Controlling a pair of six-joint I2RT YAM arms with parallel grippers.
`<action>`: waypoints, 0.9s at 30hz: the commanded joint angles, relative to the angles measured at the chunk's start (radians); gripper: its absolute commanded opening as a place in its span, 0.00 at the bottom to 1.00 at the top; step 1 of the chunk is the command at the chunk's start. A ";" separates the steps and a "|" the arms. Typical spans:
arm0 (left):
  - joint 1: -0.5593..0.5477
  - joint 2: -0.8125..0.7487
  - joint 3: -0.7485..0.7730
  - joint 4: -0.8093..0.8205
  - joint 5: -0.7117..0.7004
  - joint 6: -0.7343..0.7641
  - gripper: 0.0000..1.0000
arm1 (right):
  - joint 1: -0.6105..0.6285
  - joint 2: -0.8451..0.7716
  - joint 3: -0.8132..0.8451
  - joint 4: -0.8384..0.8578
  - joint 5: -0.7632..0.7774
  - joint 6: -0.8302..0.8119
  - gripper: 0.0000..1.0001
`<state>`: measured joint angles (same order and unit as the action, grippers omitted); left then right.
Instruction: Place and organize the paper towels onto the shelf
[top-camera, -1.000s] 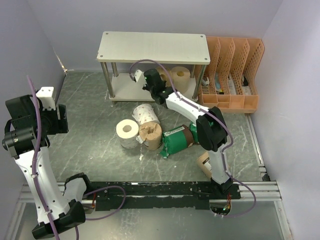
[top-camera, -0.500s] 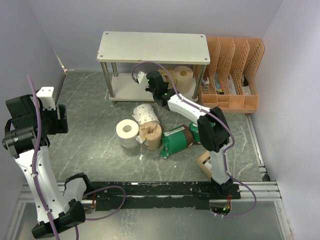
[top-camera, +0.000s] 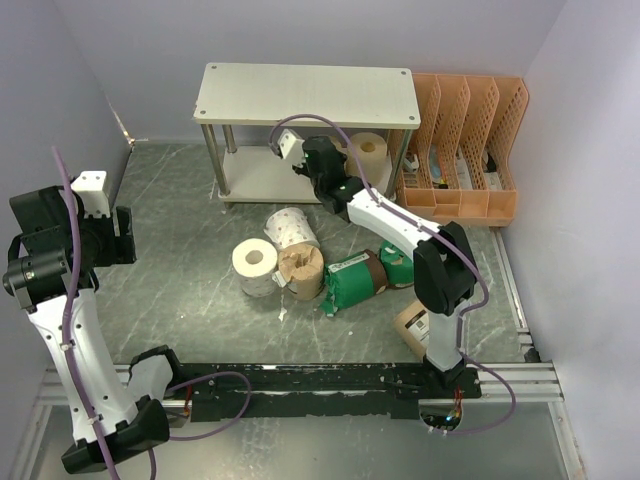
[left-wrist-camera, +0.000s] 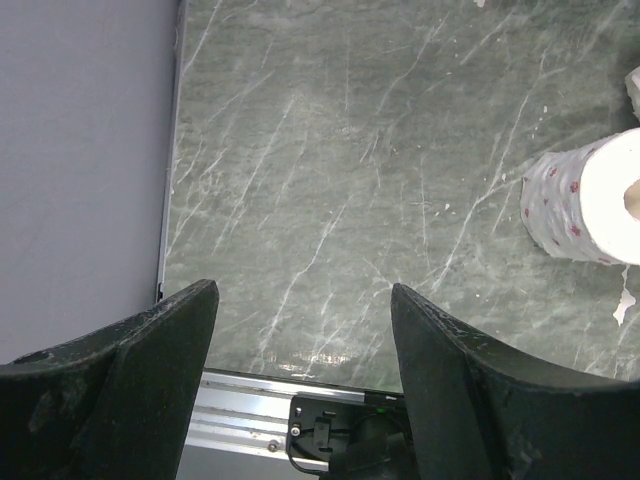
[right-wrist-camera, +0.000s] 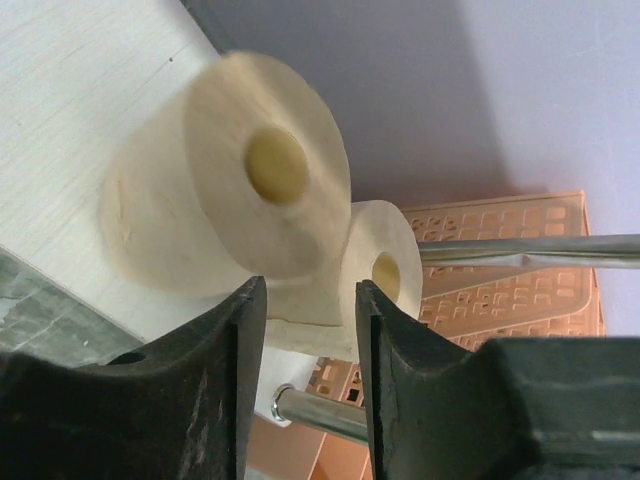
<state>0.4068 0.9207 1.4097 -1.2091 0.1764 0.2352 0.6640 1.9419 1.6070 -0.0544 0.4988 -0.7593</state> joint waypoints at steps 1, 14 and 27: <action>0.000 -0.013 0.029 -0.003 0.003 -0.011 0.82 | -0.001 -0.035 -0.012 0.034 0.006 0.005 0.41; 0.000 -0.046 0.044 -0.004 0.055 -0.024 0.82 | 0.250 -0.320 -0.215 -0.021 0.257 0.412 0.99; 0.000 -0.155 -0.050 0.082 0.255 -0.102 0.82 | 0.321 -0.862 -0.913 0.079 -0.227 1.344 0.98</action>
<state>0.4068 0.7685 1.3827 -1.1774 0.3634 0.1619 0.9791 1.2118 0.8352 -0.1246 0.4007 0.2687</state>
